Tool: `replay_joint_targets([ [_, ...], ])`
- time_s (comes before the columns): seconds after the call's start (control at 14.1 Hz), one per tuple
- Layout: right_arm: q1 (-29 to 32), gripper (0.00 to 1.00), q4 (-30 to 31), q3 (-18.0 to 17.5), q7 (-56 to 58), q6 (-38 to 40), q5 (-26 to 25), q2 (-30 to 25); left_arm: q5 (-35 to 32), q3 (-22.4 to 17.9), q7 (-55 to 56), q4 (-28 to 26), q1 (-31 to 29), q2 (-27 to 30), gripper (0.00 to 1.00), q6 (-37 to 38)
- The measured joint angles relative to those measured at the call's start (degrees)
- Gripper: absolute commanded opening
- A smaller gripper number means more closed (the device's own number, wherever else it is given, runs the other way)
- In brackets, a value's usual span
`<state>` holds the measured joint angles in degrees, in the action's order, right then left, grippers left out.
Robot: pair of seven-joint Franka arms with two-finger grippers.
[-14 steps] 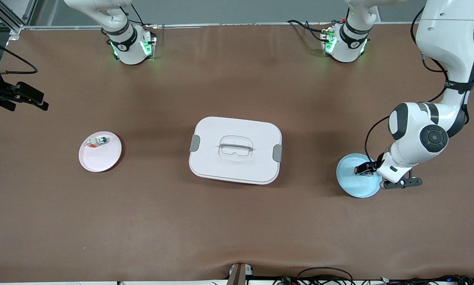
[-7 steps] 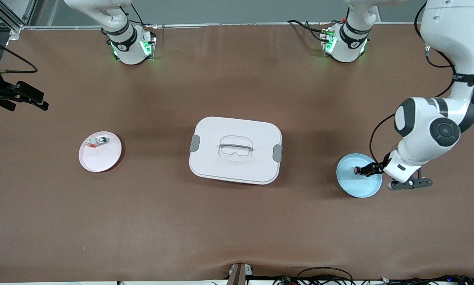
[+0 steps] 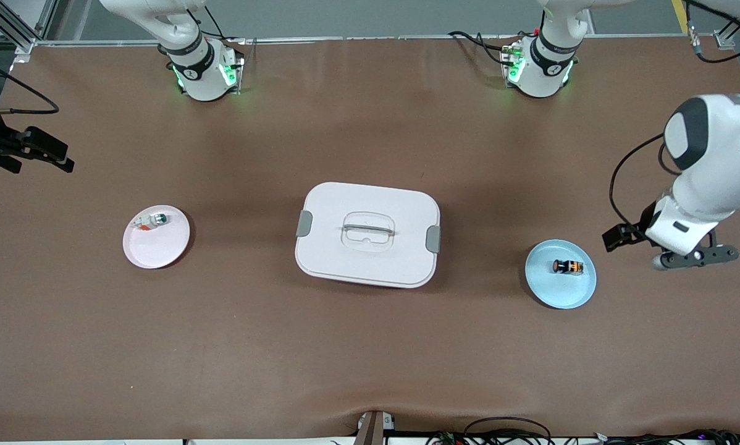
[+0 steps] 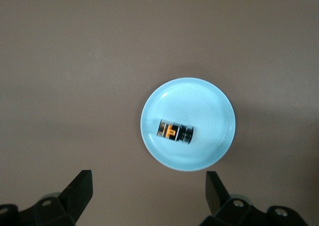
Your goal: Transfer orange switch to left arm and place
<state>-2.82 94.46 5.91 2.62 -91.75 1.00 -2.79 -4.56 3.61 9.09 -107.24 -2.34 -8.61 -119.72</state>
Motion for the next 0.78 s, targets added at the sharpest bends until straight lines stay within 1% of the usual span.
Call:
replay_joint_targets([
  [0.28, 0.0, 1.0, 0.0, 0.0, 0.0, 0.0, -0.1, -0.3, 0.3, 0.5, 0.0, 0.0, 0.0, 5.9, 1.0, 6.7],
  [0.5, 0.0, 1.0, 0.0, 0.0, 0.0, 0.0, -0.1, -0.3, 2.6, 0.6, -0.9, -0.1, 0.0, 10.0, 1.0, 10.8],
  [0.78, -0.1, 1.0, 0.0, 0.0, 0.0, -0.1, -0.1, -0.3, 4.4, 0.6, -1.5, -0.6, 0.0, 15.1, 1.0, 13.1],
])
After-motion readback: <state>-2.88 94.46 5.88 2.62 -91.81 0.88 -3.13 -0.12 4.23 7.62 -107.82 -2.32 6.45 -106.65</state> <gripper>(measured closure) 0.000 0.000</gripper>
